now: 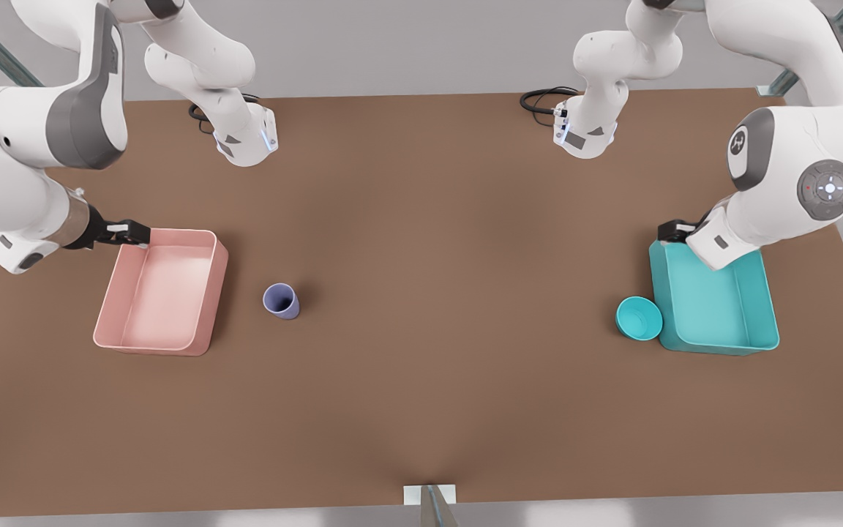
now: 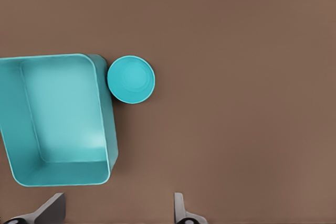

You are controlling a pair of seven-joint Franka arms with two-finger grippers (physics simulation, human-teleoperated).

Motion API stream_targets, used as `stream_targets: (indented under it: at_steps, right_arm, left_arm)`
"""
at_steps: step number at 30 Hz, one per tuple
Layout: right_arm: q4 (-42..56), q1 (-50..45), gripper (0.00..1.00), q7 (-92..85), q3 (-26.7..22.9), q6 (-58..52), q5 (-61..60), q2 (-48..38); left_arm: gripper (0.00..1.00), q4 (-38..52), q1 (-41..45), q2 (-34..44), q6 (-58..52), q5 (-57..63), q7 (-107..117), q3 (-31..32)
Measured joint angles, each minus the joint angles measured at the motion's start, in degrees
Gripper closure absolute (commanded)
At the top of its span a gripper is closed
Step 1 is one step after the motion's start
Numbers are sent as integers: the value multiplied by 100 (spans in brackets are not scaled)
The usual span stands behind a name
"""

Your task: Put the bowls and cups in different boxes

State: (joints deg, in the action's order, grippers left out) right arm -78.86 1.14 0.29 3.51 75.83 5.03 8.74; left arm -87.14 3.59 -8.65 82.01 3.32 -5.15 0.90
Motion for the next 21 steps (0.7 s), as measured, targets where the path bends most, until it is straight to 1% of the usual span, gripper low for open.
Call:
stream_targets:
  at_steps: [2,3,5,6,8,10,12,14,17,21]
  right_arm:
    - [-16,-25,0,6,-3,23,-14,39]
    - [-6,-89,0,5,-20,19,-27,189]
    - [-109,-495,0,12,-17,92,-56,761]
    - [-341,-691,0,16,-8,225,-113,938]
    - [-1015,-858,0,28,-2,650,-202,1085]
    - [-1541,-958,0,64,2,1142,-265,1080]
    - [-2010,-1005,0,116,3,1686,-380,1081]
    - [-2339,-1010,0,201,1,2263,-479,1125]
    - [-2680,-1012,0,358,-1,3079,-707,1163]
    - [-2770,-946,0,583,0,3858,-837,1395]
  left_arm:
    - [0,-91,10,23,78,34,3,25]
    - [0,-102,6,-29,131,46,5,29]
    - [0,-90,65,-582,408,97,7,31]
    - [0,-104,97,-916,650,123,7,32]
    - [0,-132,136,-1568,1219,165,8,30]
    - [0,-576,141,-1873,1937,362,10,23]
    - [0,-1043,137,-2010,2629,488,11,18]
    - [0,-1307,133,-2114,3137,570,11,11]
    - [0,-1429,98,-2263,3679,789,9,-11]
    - [0,-1531,86,-2285,4071,940,8,-19]
